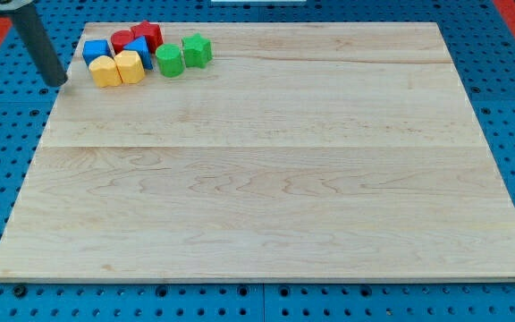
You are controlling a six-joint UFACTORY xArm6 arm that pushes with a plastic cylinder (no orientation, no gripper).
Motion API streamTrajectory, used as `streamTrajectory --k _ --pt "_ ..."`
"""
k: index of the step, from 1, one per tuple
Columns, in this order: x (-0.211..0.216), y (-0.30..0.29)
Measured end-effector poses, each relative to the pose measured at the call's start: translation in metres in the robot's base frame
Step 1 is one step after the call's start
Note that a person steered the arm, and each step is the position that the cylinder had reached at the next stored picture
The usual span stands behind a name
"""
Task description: Separate yellow heart and the blue cube
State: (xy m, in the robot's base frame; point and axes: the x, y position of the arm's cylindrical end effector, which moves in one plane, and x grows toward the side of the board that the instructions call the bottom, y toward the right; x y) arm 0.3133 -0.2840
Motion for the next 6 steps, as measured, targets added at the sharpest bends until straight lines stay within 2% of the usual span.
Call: streamTrajectory --k 2,4,6 --pt "-0.008 0.056" --pt "-0.015 0.070" --pt "-0.015 0.123"
